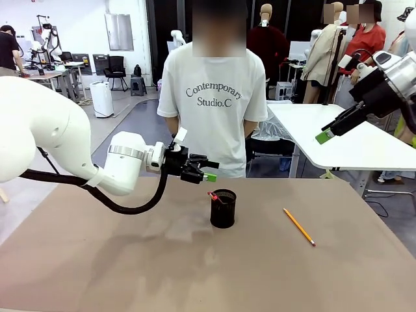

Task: Place the pens into the pen holder.
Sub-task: Pick up a writing instrument from the table and place it into the Pen holder.

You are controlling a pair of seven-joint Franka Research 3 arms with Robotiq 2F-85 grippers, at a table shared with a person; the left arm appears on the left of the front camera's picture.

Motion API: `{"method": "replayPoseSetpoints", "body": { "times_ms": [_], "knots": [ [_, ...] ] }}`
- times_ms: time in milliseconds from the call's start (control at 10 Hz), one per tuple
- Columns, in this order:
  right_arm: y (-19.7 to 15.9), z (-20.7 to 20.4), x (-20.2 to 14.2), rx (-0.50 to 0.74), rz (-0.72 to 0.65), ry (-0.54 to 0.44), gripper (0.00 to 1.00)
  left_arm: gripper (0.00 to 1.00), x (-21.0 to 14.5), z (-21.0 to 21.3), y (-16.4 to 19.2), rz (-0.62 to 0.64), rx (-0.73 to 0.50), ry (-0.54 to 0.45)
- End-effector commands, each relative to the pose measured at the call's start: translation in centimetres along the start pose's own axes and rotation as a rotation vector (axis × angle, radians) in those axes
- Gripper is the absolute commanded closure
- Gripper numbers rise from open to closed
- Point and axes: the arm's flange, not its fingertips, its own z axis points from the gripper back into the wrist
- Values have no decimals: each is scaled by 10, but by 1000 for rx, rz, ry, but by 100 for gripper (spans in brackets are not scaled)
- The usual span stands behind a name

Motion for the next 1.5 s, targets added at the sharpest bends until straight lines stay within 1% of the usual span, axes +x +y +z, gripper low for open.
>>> {"method": "replayPoseSetpoints", "body": {
  "times_ms": [0,100,300,500,700,900,1200,1400],
  "knots": [
    [0,1,1,7,3,-12,0,0,17,26,-22,69,17,129],
    [0,1,1,7,3,-12,0,0,24,42,-27,64,39,183],
    [0,1,1,7,3,-12,0,0,43,70,-48,71,77,263],
    [0,1,1,7,3,-12,0,0,58,100,-64,67,120,371],
    [0,1,1,7,3,-12,0,0,72,128,-72,59,167,435],
    [0,1,1,7,3,-12,0,0,84,149,-83,28,256,497],
    [0,1,1,7,3,-12,0,0,92,175,-91,-4,311,489],
    [0,1,1,7,3,-12,0,0,94,178,-95,-8,326,478]
  ]
}}
